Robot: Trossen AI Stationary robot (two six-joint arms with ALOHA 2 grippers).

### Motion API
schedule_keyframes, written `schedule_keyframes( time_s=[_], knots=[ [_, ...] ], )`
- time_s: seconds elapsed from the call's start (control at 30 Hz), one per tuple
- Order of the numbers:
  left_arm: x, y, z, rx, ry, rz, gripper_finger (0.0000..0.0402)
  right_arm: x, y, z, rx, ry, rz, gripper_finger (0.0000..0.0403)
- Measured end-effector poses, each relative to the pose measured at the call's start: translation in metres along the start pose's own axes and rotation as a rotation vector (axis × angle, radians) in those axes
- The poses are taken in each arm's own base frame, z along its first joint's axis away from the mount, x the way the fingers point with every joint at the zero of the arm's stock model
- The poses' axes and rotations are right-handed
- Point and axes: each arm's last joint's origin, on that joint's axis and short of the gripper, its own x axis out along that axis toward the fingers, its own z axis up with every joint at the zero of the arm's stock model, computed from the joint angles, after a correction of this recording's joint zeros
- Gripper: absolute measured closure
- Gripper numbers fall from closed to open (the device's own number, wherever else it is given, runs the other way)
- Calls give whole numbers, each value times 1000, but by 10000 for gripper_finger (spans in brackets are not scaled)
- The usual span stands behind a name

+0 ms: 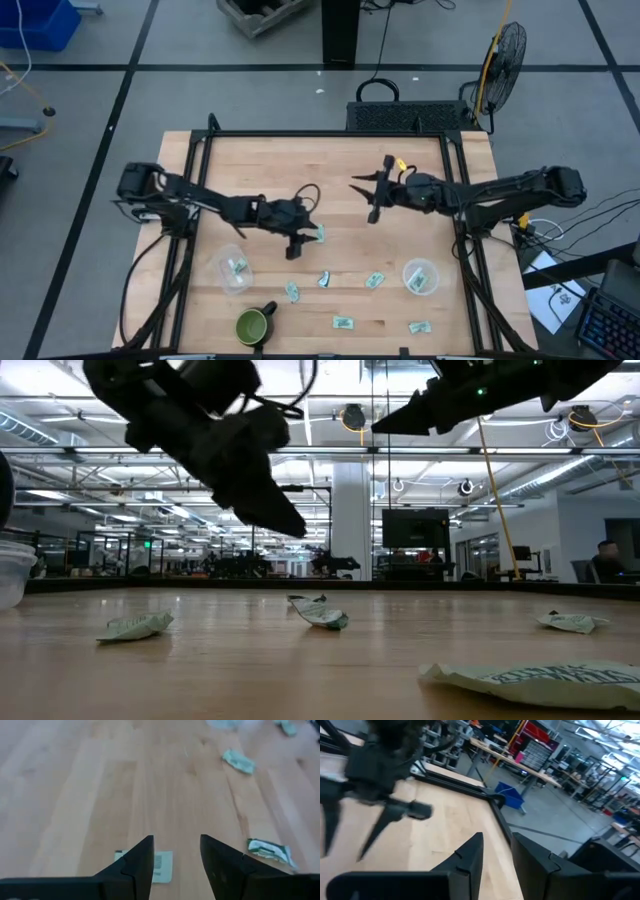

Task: Pick and place items into bin
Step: Put the green stevia packet into the left transparent bin

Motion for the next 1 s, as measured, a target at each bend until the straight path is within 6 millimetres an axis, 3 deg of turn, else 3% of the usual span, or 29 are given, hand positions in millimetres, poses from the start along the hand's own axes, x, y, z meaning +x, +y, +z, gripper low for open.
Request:
schedule_keyframes(
  time_s=[0.33, 0.53, 0.8, 1.0],
  knots=[
    [29, -8, 4, 57, 226, 15, 236, 5, -18, -4, 26, -6, -80, 307],
    [37, -18, -12, 136, 325, 27, 236, 5, -19, -5, 27, 6, -81, 307],
    [41, -20, -18, 309, 333, 259, 236, 5, -18, -6, 31, 11, -76, 307],
    [41, -21, -18, 358, 344, 279, 236, 5, -17, -8, 65, 36, -65, 307]
  ],
)
